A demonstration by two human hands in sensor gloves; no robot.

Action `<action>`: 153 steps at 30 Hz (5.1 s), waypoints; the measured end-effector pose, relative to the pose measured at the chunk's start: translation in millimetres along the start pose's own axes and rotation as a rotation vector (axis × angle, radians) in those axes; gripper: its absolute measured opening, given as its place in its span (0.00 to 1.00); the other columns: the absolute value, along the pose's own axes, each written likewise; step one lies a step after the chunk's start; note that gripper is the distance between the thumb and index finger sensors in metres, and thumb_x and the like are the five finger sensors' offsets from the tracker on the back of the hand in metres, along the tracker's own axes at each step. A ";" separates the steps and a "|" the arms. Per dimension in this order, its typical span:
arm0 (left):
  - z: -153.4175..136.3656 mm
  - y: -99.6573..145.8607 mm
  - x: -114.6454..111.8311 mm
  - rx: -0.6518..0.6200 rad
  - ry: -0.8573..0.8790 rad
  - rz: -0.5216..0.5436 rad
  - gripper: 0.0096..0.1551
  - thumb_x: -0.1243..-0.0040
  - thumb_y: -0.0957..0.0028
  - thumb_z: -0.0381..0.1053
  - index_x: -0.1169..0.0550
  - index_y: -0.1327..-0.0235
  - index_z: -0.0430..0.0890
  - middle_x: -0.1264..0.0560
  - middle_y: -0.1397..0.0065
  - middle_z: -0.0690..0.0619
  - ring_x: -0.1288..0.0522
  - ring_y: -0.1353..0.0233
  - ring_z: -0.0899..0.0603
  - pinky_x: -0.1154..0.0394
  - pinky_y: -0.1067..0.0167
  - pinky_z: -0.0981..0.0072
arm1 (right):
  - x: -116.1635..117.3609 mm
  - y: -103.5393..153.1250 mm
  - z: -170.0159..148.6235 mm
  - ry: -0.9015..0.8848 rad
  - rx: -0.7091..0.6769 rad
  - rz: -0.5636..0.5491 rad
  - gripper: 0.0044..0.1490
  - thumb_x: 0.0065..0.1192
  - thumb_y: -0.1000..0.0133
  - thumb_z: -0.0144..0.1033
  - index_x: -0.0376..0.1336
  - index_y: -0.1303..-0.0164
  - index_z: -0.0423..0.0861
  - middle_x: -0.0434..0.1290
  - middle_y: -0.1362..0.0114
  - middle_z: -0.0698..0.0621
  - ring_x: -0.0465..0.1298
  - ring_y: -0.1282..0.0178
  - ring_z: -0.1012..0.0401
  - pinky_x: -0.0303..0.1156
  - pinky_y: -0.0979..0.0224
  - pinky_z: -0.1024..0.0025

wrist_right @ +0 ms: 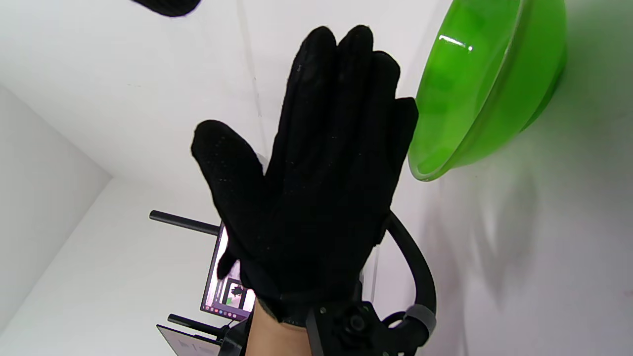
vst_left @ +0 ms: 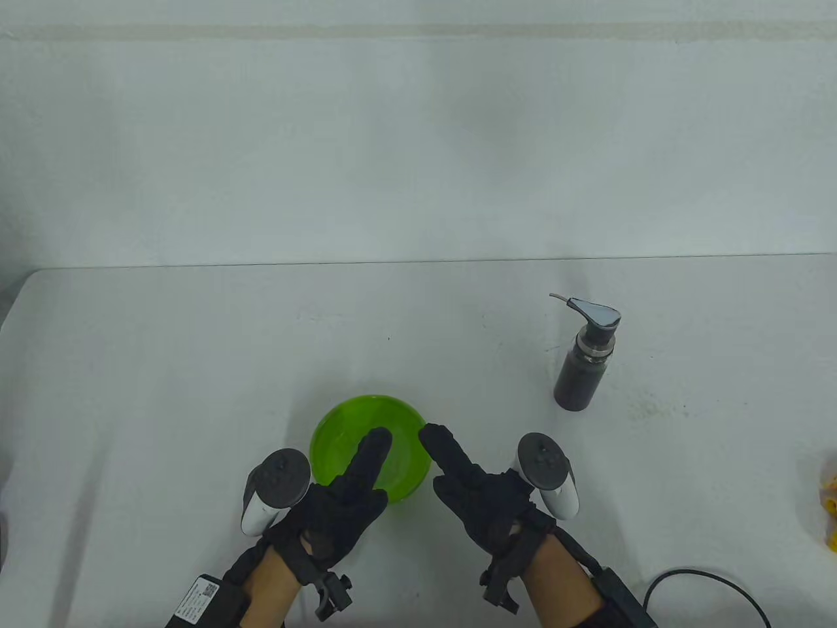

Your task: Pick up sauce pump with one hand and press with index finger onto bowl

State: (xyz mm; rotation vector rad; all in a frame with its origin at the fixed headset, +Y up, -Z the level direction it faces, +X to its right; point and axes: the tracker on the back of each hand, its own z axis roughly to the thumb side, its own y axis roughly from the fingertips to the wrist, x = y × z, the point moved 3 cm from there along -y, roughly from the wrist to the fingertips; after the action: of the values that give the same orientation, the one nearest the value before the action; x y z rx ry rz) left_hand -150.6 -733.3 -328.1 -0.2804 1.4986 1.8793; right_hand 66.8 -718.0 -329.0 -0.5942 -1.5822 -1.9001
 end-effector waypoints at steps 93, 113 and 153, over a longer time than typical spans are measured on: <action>-52.4 2.9 15.9 0.588 -0.221 -0.022 0.38 0.31 0.54 0.50 0.31 0.28 0.53 0.20 0.35 0.54 0.09 0.71 0.47 0.14 0.78 0.68 | -12.1 8.5 5.4 0.001 -0.014 -0.091 0.46 0.46 0.39 0.61 0.34 0.21 0.53 0.36 0.14 0.41 0.36 0.17 0.37 0.36 0.23 0.40; -60.1 8.7 26.0 0.640 -0.208 0.035 0.43 0.30 0.54 0.56 0.35 0.25 0.51 0.23 0.32 0.52 0.10 0.59 0.43 0.14 0.66 0.62 | -10.3 7.4 3.9 0.003 0.000 -0.088 0.46 0.47 0.39 0.61 0.34 0.21 0.54 0.36 0.14 0.41 0.37 0.17 0.37 0.37 0.23 0.39; -19.8 24.7 57.9 0.507 -0.263 0.262 0.52 0.34 0.54 0.70 0.41 0.21 0.53 0.40 0.19 0.44 0.37 0.22 0.26 0.40 0.30 0.30 | -241.3 53.4 8.7 0.753 0.096 -1.051 0.70 0.81 0.51 0.61 0.24 0.34 0.74 0.47 0.16 0.52 0.57 0.17 0.37 0.55 0.24 0.24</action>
State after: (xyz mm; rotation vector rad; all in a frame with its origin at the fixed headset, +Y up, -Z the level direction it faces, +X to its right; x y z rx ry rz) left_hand -213.5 -731.0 -348.1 0.3991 1.8195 1.5749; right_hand 278.5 -678.3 -450.5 1.1111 -1.5089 -2.2566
